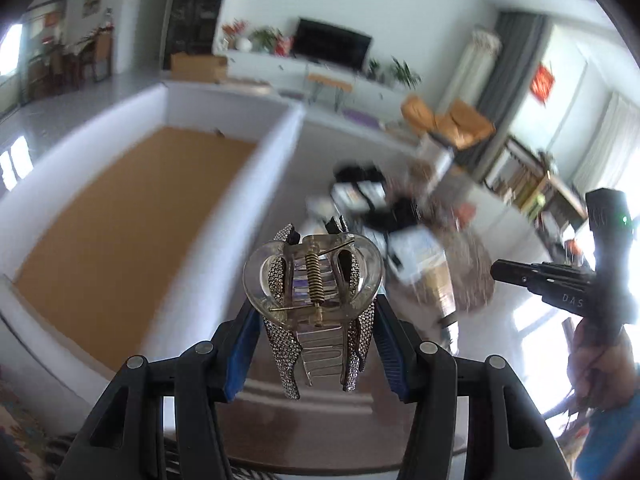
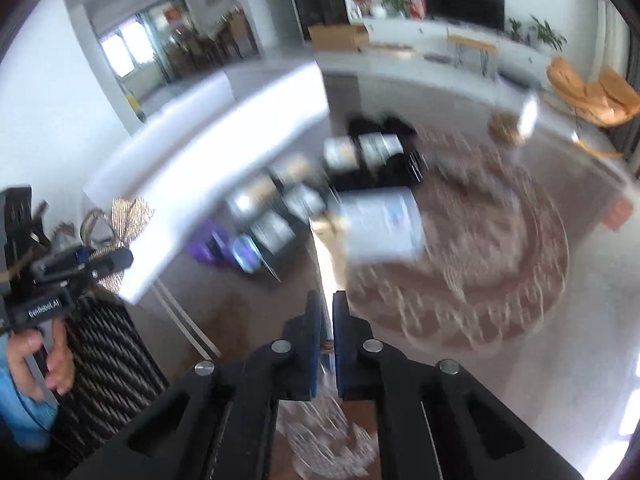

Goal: Organize objects
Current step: 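Carry the clip and tube into the cardboard-floored bin and open both tools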

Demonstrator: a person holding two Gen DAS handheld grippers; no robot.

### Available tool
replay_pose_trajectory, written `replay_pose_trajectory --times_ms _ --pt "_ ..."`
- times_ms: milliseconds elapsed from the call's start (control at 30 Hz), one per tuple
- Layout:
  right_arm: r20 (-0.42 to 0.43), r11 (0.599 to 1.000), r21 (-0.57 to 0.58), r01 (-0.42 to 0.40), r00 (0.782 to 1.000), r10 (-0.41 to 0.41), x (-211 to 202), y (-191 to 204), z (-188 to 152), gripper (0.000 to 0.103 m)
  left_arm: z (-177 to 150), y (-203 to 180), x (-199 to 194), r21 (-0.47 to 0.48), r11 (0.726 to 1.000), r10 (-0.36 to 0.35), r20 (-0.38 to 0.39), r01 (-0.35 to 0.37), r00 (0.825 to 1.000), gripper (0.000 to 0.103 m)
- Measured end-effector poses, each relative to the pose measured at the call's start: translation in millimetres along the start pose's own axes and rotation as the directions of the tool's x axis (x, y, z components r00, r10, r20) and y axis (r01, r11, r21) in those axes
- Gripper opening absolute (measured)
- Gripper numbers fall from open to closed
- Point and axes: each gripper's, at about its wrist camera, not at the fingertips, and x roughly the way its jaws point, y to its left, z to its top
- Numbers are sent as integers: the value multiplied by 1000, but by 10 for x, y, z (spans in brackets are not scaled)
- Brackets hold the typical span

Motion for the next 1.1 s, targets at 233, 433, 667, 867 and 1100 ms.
replay_pose_trajectory --times_ms 233,433,667,867,1100 --pt "29 991 -122 -52 998 56 -59 592 594 24 223 556 -473 -82 993 91 87 -84 992 54" --pt "-206 999 -39 19 978 -27 712 438 106 79 66 604 -592 -113 990 96 131 -81 987 54" --pt "-262 992 -25 127 956 -129 1211 578 -279 35 -68 684 -674 -100 991 105 121 -93 987 55" --pt "-228 990 140 21 974 12 944 154 -386 29 -145 929 -701 -145 985 107 110 -90 988 54" --pt "-62 884 423 -199 967 248 479 -359 -324 29 -154 991 -682 -154 985 87 102 -71 991 54"
